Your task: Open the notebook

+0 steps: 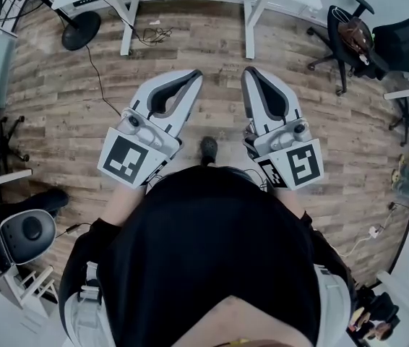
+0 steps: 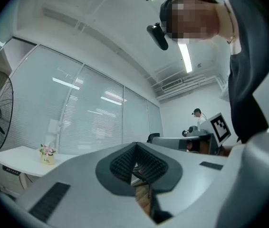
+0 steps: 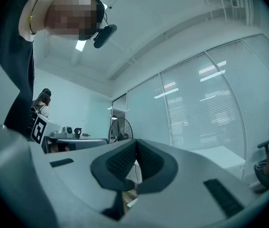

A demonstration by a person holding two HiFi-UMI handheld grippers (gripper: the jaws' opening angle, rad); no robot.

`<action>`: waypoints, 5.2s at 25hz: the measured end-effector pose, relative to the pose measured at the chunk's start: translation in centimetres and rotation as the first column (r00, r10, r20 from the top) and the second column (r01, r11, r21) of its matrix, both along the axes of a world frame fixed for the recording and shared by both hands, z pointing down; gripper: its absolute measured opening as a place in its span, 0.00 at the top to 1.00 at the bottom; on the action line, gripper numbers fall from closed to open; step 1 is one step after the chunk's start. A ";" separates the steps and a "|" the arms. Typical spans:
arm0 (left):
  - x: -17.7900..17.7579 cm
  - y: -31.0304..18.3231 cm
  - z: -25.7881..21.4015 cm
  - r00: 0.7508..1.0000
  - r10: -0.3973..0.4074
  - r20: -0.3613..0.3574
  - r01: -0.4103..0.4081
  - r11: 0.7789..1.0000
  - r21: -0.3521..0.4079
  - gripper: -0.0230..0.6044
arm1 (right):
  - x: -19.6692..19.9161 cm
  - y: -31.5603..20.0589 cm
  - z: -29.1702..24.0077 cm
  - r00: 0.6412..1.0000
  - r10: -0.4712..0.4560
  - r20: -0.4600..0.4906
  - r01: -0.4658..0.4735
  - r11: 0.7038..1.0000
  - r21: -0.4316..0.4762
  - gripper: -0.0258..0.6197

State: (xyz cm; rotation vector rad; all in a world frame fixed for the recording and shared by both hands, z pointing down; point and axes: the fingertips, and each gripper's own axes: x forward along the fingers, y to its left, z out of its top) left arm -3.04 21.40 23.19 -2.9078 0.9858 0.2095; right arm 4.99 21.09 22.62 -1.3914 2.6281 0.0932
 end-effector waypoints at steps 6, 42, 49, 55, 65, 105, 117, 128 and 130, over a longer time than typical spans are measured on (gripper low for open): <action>2.0 -2.7 0.2 1.000 -0.016 0.005 0.016 1.000 0.002 0.94 | 2.0 -2.7 0.2 1.000 -0.017 0.002 0.017 1.000 0.003 0.95; 3.1 -5.9 0.6 0.998 -0.067 0.014 0.067 0.998 -0.007 0.94 | 3.1 -6.1 1.0 0.997 -0.077 0.001 0.077 0.997 -0.007 0.95; 3.3 -6.3 2.0 0.995 -0.088 0.051 0.089 0.996 -0.030 0.94 | 4.2 -6.6 1.8 0.997 -0.076 0.017 0.077 0.997 -0.021 0.96; 3.1 -7.1 2.4 0.995 -0.085 0.059 0.087 0.995 -0.041 0.94 | 3.5 -7.3 2.3 0.995 -0.095 0.027 0.096 0.995 -0.034 0.95; 4.0 -12.3 2.2 0.998 -0.039 0.047 0.040 0.999 -0.017 0.94 | 4.4 -12.0 2.3 0.999 -0.046 -0.001 0.046 0.999 -0.029 0.95; 0.4 -39.7 1.7 0.997 0.065 0.032 -0.064 0.997 -0.029 0.94 | 0.4 -38.4 1.3 0.999 0.043 0.011 -0.042 0.998 -0.052 0.95; 1.0 -43.2 2.3 0.994 0.093 0.054 -0.091 0.995 -0.039 0.94 | 0.9 -42.0 1.7 0.998 0.060 0.023 -0.058 0.997 -0.047 0.96; 3.0 -44.3 2.0 0.998 0.019 0.068 -0.016 0.999 -0.049 0.94 | 3.8 -43.4 0.4 1.000 0.024 -0.007 -0.024 1.000 -0.016 0.95; 3.7 -44.6 2.6 0.996 -0.003 0.094 0.009 0.998 -0.061 0.94 | 4.6 -43.6 0.5 1.000 0.020 -0.006 -0.020 1.000 -0.018 0.96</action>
